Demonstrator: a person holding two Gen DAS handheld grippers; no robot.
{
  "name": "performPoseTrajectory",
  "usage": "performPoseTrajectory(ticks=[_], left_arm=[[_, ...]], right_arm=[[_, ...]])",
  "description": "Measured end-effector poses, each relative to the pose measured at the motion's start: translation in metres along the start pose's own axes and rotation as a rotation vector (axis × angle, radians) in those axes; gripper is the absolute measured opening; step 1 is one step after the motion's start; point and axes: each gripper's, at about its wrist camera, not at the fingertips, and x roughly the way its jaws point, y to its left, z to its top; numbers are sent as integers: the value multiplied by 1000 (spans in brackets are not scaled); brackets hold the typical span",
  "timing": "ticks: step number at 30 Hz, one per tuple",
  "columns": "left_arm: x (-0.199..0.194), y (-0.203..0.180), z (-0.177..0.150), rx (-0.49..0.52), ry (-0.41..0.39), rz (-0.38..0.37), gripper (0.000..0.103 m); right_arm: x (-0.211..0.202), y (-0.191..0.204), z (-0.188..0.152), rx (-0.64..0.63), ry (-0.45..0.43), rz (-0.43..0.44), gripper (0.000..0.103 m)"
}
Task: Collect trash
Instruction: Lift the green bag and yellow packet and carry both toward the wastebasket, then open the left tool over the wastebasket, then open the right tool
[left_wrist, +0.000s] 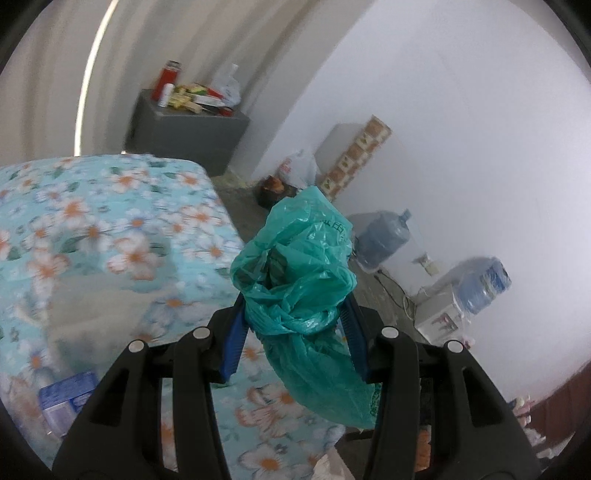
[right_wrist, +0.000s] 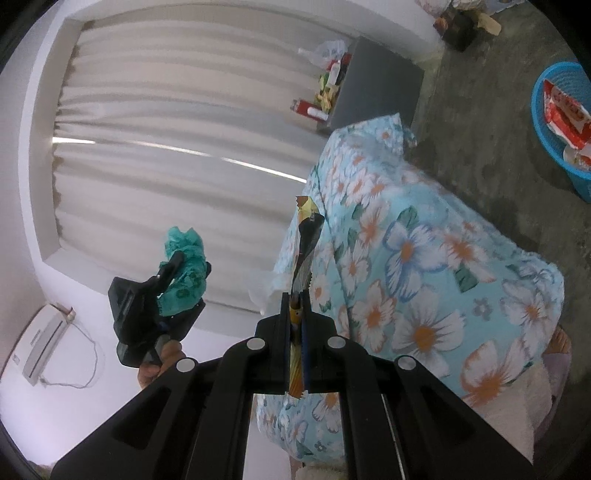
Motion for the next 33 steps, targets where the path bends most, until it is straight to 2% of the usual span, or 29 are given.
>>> performPoseTrajectory(ticks=[4,10,15,17,19,21,22,28,31,33], left_arm=[[43,-30,8,50,56,-24,44],[138,-79,21,110,200,-65,44],[242,-115,17,111,380,-67,44],[281,-123,10,107,441,-50,44],[326,-133,0,145,492,-13,44],[363,-136,-9,154,537,17,45],[381,-136,-14,155,560,30,45],[485,-120,-44,182,685,154,45],[518,-110,-53,177,722,188,45],[539,-107,-61,168,742,196,45]], right_arm=[[-20,-10,11,16,-64,-4,4],[-59,-38,26,58,-173,-50,4],[-105,-78,43,109,-320,-193,4],[-116,-99,49,147,-354,-238,4],[-122,-117,57,166,-372,-288,4],[-119,-137,68,173,-367,-336,4],[-114,-148,77,159,-356,-395,4],[-74,-215,130,146,-203,-557,4],[-54,-256,160,118,-111,-707,4],[-50,-275,174,92,-87,-801,4]])
